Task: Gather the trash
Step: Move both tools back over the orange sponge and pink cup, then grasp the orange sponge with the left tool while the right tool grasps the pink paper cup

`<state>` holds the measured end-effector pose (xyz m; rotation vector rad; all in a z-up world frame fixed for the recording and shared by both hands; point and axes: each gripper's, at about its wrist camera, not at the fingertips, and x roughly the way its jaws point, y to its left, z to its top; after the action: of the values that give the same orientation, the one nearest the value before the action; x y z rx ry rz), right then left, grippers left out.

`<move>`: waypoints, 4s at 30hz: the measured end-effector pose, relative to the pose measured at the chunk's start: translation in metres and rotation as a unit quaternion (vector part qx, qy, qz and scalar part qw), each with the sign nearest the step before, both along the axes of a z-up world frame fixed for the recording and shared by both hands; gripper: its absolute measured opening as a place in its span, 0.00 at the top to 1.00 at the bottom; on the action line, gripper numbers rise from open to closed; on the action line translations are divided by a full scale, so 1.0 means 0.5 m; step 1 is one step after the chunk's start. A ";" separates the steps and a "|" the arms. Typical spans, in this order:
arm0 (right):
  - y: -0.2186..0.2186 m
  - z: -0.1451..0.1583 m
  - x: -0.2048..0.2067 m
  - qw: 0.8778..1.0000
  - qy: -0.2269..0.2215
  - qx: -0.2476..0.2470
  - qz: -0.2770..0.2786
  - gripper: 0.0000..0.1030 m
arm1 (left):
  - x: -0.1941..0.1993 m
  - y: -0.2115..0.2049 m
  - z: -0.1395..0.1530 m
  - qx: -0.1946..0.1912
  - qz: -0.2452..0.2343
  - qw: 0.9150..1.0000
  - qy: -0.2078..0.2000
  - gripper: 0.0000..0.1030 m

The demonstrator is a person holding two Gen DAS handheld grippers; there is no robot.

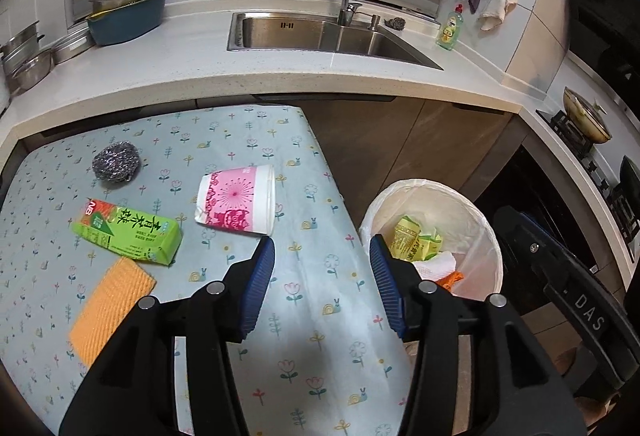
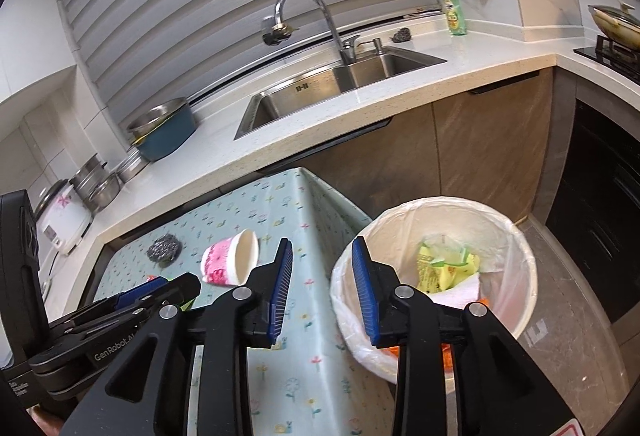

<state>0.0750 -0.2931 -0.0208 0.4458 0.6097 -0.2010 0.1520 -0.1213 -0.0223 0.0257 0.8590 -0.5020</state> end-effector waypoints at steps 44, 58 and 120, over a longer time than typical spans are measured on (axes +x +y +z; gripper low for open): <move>0.326 -0.117 0.128 0.991 0.075 0.000 0.109 0.70 | 0.042 0.384 -0.224 0.090 0.092 0.989 0.072 0.24; 0.346 -0.128 0.153 0.990 0.082 -0.004 0.113 0.70 | 0.045 0.391 -0.186 0.059 0.092 0.992 0.062 0.80; 0.159 -0.067 0.197 0.996 0.024 0.004 0.086 0.96 | 0.112 0.126 -0.026 0.011 0.039 0.999 -0.005 0.81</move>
<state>0.1732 -0.2138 -0.0542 0.3959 0.6919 -0.0456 0.2080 -0.0585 -0.0351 0.0158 0.8519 -0.4182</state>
